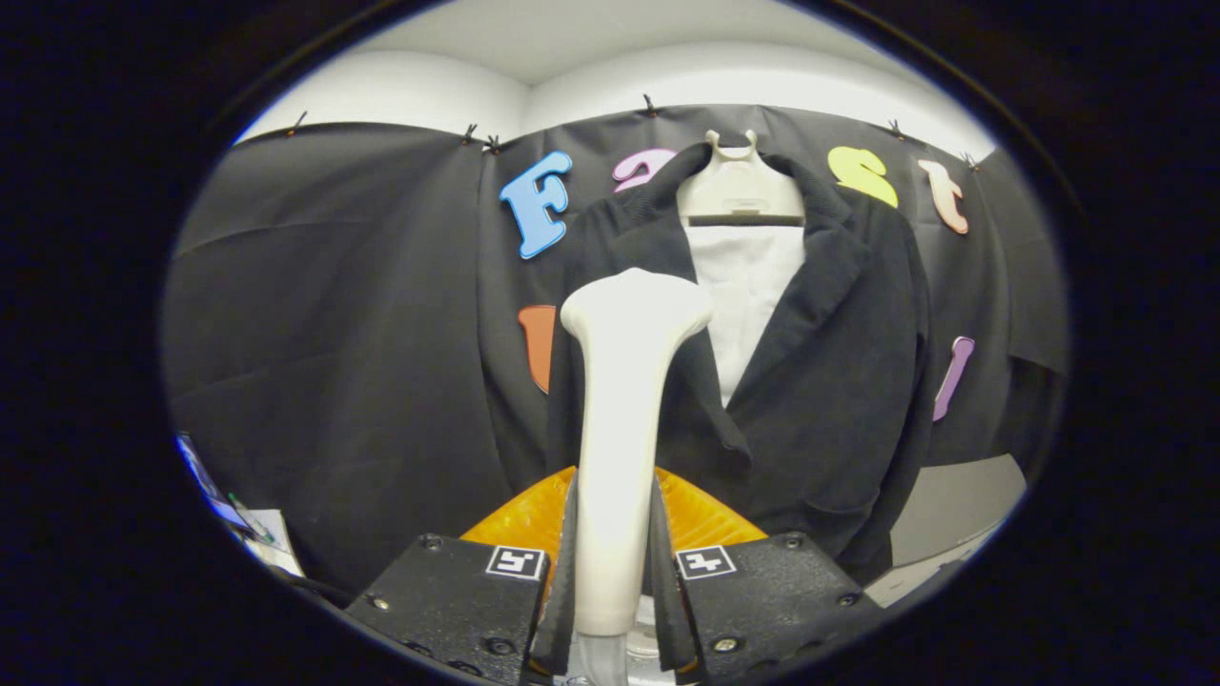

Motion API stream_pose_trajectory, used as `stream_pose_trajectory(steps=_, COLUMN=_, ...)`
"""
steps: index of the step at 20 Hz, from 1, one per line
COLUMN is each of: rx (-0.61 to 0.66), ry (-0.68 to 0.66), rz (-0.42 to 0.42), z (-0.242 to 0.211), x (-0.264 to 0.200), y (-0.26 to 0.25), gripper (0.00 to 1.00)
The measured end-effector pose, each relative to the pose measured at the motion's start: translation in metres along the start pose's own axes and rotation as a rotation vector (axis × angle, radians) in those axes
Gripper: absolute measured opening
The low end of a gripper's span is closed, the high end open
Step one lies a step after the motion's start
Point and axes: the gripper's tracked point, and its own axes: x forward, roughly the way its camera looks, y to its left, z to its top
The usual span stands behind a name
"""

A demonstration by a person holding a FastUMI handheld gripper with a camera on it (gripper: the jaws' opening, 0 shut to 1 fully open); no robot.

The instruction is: Iron the clothes twice with a garment steamer, once on the left side and once on the right side.

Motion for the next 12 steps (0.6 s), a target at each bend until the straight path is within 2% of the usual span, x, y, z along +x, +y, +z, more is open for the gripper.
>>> stream_pose_trajectory(steps=12, rx=-0.004, ry=0.093, rz=-0.001, z=-0.041, x=0.033, y=-0.001, gripper=0.37)
